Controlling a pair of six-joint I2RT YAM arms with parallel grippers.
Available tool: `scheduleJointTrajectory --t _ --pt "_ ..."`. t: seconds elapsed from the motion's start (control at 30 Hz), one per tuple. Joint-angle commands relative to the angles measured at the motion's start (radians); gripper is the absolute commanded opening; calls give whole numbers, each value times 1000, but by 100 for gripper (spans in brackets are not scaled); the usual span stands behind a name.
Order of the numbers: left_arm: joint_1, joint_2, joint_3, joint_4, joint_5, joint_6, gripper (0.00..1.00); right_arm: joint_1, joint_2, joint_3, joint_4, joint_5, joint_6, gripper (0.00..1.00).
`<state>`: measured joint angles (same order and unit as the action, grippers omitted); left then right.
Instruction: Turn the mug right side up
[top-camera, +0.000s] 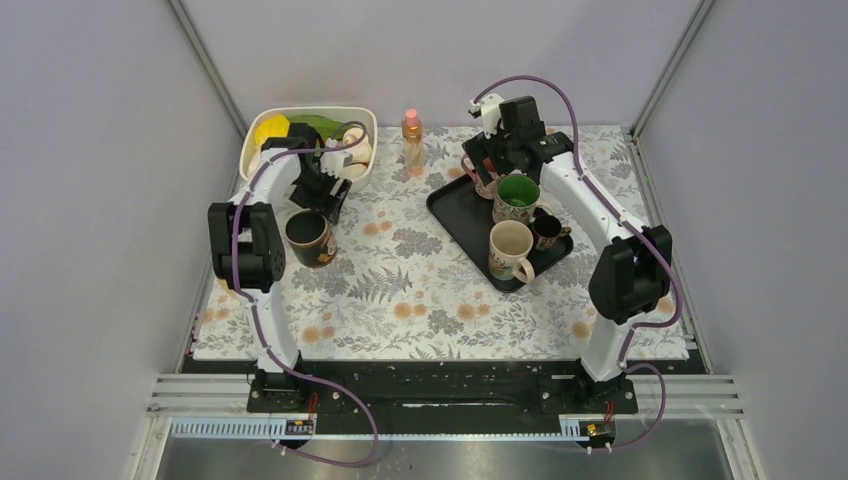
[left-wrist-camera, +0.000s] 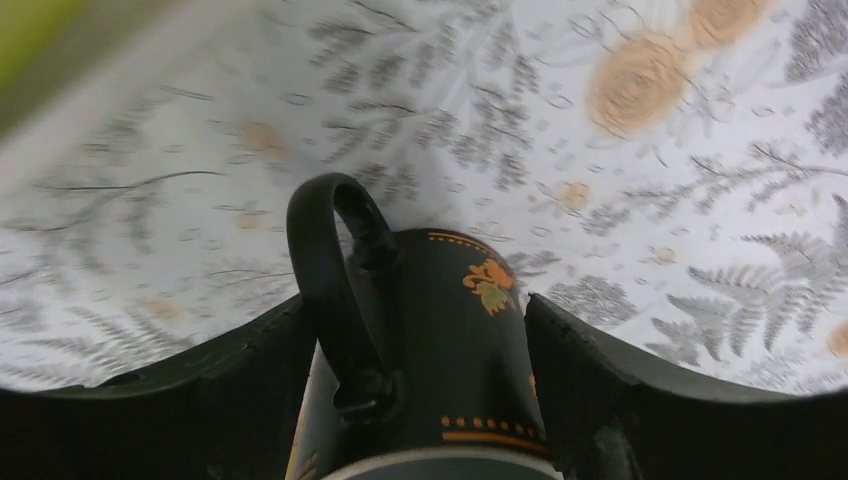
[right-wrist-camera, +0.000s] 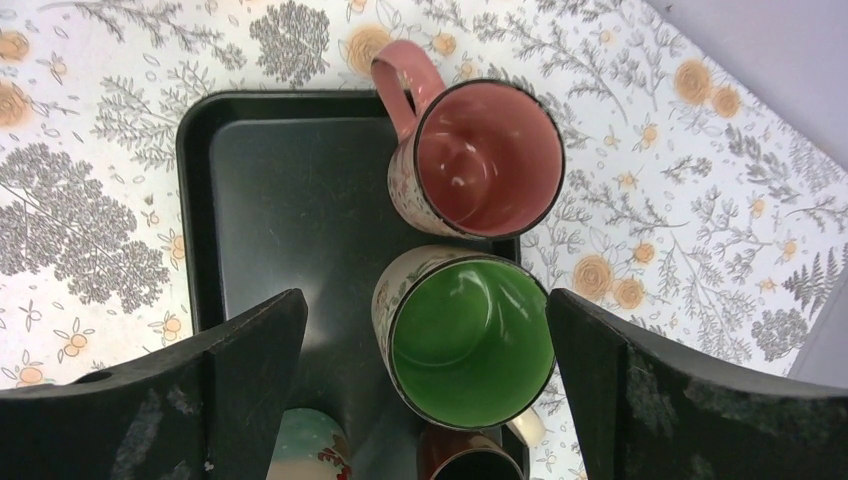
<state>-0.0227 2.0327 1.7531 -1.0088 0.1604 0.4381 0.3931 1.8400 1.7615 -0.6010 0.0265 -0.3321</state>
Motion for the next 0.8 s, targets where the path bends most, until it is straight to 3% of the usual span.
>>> scheduleJointTrajectory --t 0.0,0.23,0.47,0.57,0.77 --pt "-68 -60 -120 -65 138 22 76 9 -74 -50 99 15 1 99" --pt "-184 -172 -284 -108 160 173 78 10 -106 -81 105 -7 -7 99" --pt "-269 -216 -327 0 -92 240 78 10 -127 -108 128 -75 -5 99" --pt "-279 -201 -329 -20 -128 276 70 10 -137 -116 127 -84 -5 100" --pt "-294 -158 -353 -50 -102 302 44 13 -152 -120 132 -99 -1 99"
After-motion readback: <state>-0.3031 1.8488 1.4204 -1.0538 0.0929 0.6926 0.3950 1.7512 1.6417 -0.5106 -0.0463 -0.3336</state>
